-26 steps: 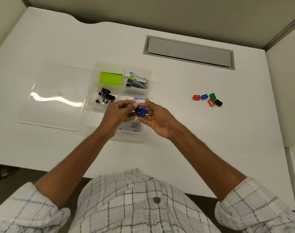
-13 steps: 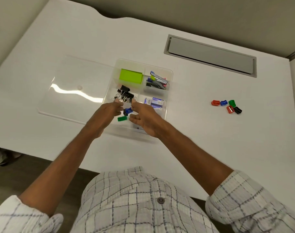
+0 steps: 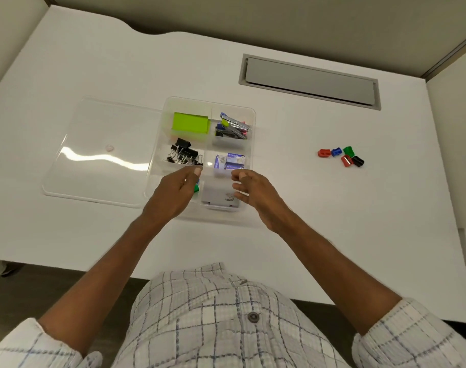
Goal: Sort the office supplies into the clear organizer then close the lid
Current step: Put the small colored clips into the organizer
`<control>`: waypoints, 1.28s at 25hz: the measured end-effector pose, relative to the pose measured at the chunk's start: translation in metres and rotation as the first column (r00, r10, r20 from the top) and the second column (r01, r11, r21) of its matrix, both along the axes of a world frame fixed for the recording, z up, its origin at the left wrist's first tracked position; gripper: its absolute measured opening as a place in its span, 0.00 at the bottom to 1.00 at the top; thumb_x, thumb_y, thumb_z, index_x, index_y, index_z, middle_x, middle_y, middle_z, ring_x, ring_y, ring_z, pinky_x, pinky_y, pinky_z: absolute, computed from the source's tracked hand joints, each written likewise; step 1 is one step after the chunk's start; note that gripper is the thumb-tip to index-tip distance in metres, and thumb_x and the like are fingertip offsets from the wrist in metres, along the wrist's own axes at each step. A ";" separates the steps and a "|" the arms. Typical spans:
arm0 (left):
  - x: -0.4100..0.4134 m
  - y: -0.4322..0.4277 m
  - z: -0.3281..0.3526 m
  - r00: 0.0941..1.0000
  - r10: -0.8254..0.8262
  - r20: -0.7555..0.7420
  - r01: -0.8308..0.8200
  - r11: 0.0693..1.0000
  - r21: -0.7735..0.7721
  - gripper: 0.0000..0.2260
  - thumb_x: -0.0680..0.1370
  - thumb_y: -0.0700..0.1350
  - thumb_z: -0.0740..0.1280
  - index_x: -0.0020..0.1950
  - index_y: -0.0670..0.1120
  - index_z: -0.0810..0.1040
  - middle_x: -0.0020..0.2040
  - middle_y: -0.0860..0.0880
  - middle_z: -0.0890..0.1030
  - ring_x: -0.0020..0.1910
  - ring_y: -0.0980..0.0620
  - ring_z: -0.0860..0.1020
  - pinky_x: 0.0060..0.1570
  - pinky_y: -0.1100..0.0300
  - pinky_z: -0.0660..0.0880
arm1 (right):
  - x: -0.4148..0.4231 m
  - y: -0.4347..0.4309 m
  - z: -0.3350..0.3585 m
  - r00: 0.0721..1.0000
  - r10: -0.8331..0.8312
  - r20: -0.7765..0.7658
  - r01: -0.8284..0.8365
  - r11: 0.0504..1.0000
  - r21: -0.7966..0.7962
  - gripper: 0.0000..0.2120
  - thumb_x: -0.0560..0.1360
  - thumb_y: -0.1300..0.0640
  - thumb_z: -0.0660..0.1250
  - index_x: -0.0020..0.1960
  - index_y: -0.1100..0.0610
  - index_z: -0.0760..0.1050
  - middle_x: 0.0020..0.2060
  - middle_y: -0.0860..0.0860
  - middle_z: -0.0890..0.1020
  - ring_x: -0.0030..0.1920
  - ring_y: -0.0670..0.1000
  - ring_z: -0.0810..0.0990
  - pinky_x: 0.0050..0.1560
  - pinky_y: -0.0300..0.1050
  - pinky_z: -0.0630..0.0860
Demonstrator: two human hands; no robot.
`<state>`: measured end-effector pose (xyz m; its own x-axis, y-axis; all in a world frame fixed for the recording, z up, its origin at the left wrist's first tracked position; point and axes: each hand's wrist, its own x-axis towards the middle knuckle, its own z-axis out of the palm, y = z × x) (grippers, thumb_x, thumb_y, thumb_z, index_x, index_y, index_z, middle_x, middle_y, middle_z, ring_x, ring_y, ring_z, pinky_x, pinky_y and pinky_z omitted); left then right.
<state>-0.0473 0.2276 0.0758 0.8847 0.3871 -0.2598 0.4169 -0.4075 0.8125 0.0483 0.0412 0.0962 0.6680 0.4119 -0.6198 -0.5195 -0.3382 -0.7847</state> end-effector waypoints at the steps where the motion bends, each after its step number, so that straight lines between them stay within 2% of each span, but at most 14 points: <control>1: 0.000 -0.002 -0.002 0.999 -0.041 0.025 0.040 0.997 0.061 0.17 0.84 0.55 0.58 0.68 0.52 0.78 0.60 0.56 0.81 0.55 0.58 0.76 0.55 0.63 0.68 | 0.001 -0.011 -0.001 0.999 -0.018 0.026 0.018 1.000 -0.007 0.12 0.83 0.53 0.58 0.60 0.52 0.78 0.63 0.50 0.80 0.63 0.50 0.79 0.65 0.46 0.77; 3: -0.001 0.003 -0.010 0.994 -0.108 0.011 0.104 0.978 0.182 0.15 0.84 0.49 0.60 0.67 0.48 0.79 0.61 0.51 0.82 0.54 0.55 0.78 0.54 0.61 0.70 | 0.002 -0.029 -0.003 0.997 -0.051 0.055 0.052 0.999 -0.014 0.13 0.84 0.53 0.57 0.62 0.52 0.78 0.62 0.50 0.80 0.63 0.50 0.79 0.64 0.45 0.77; 5: -0.003 0.012 -0.020 0.980 -0.178 -0.094 0.197 0.943 0.268 0.13 0.83 0.42 0.62 0.65 0.45 0.80 0.62 0.47 0.83 0.57 0.49 0.80 0.56 0.60 0.72 | 0.004 -0.042 -0.005 0.996 -0.067 0.066 0.069 0.997 -0.029 0.14 0.84 0.53 0.57 0.63 0.54 0.78 0.62 0.49 0.80 0.63 0.49 0.79 0.63 0.45 0.77; 8: -0.002 0.024 -0.026 0.946 -0.271 -0.176 0.314 0.901 0.299 0.13 0.81 0.38 0.64 0.61 0.45 0.83 0.59 0.47 0.84 0.58 0.46 0.81 0.58 0.57 0.75 | 0.003 -0.054 -0.009 0.995 -0.068 0.066 0.071 0.997 -0.040 0.14 0.84 0.53 0.57 0.64 0.54 0.77 0.62 0.49 0.80 0.62 0.49 0.79 0.65 0.47 0.77; 12: 0.003 0.038 -0.025 0.939 -0.267 -0.215 0.330 0.874 0.357 0.11 0.79 0.41 0.68 0.60 0.49 0.84 0.53 0.48 0.86 0.50 0.49 0.83 0.49 0.61 0.73 | 0.005 -0.060 -0.010 0.994 -0.070 0.086 0.072 0.997 -0.028 0.14 0.84 0.53 0.58 0.63 0.53 0.78 0.61 0.48 0.81 0.61 0.49 0.80 0.64 0.47 0.78; 15: 0.009 0.036 -0.028 0.945 -0.192 -0.264 0.287 0.874 0.393 0.11 0.77 0.48 0.72 0.58 0.52 0.84 0.48 0.51 0.85 0.43 0.51 0.81 0.43 0.58 0.74 | 0.009 -0.061 -0.008 0.991 -0.083 0.106 0.085 0.996 -0.017 0.13 0.84 0.53 0.58 0.62 0.52 0.78 0.60 0.48 0.81 0.60 0.49 0.81 0.63 0.47 0.78; 18: 0.016 0.030 -0.033 0.942 -0.124 -0.313 0.268 0.839 0.473 0.08 0.74 0.52 0.75 0.51 0.54 0.86 0.43 0.55 0.82 0.39 0.53 0.78 0.38 0.60 0.70 | 0.012 -0.066 -0.008 0.989 -0.082 0.120 0.084 0.996 -0.013 0.12 0.84 0.52 0.58 0.62 0.52 0.78 0.60 0.47 0.82 0.60 0.49 0.81 0.62 0.47 0.79; 20: 0.017 0.031 -0.035 0.927 -0.112 -0.358 0.293 0.813 0.503 0.05 0.74 0.53 0.74 0.48 0.56 0.86 0.45 0.54 0.85 0.38 0.53 0.77 0.37 0.61 0.68 | 0.013 -0.071 -0.007 0.988 -0.093 0.127 0.095 0.995 -0.013 0.12 0.84 0.52 0.58 0.61 0.51 0.78 0.60 0.47 0.82 0.60 0.50 0.81 0.62 0.46 0.79; 22: 0.018 0.031 -0.036 0.929 -0.111 -0.353 0.289 0.813 0.506 0.05 0.74 0.54 0.74 0.48 0.56 0.86 0.46 0.55 0.85 0.38 0.53 0.77 0.37 0.60 0.69 | 0.015 -0.077 -0.008 0.984 -0.115 0.134 0.118 0.993 -0.010 0.12 0.84 0.53 0.58 0.61 0.52 0.79 0.60 0.47 0.82 0.60 0.50 0.81 0.62 0.47 0.79; 26: 0.022 0.030 -0.031 0.961 -0.157 -0.230 0.260 0.799 0.542 0.09 0.75 0.52 0.72 0.54 0.60 0.84 0.43 0.57 0.81 0.42 0.52 0.79 0.39 0.57 0.75 | 0.015 -0.087 -0.010 0.982 -0.135 0.131 0.137 0.991 -0.003 0.13 0.84 0.54 0.58 0.63 0.54 0.78 0.61 0.48 0.81 0.60 0.51 0.81 0.63 0.48 0.79; 29: 0.025 0.032 -0.033 0.939 -0.193 -0.284 0.329 0.743 0.582 0.10 0.78 0.51 0.69 0.58 0.58 0.84 0.48 0.52 0.81 0.47 0.47 0.81 0.41 0.56 0.75 | 0.017 -0.092 -0.011 0.980 -0.145 0.133 0.147 0.989 -0.001 0.13 0.84 0.54 0.58 0.64 0.54 0.78 0.61 0.48 0.81 0.59 0.51 0.82 0.63 0.49 0.79; 32: 0.026 0.033 -0.032 0.927 -0.193 -0.323 0.354 0.738 0.575 0.10 0.78 0.52 0.68 0.58 0.58 0.84 0.50 0.50 0.82 0.48 0.45 0.82 0.40 0.56 0.74 | 0.024 -0.099 -0.013 0.974 -0.162 0.158 0.166 0.986 -0.013 0.13 0.84 0.53 0.58 0.64 0.53 0.78 0.61 0.47 0.81 0.59 0.50 0.82 0.63 0.49 0.79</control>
<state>-0.0213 0.2607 0.0435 0.9236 0.2831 -0.2584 0.3456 -0.9066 0.2420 0.0722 -0.0581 0.0837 0.8141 0.2739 -0.5121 -0.4418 -0.2801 -0.8522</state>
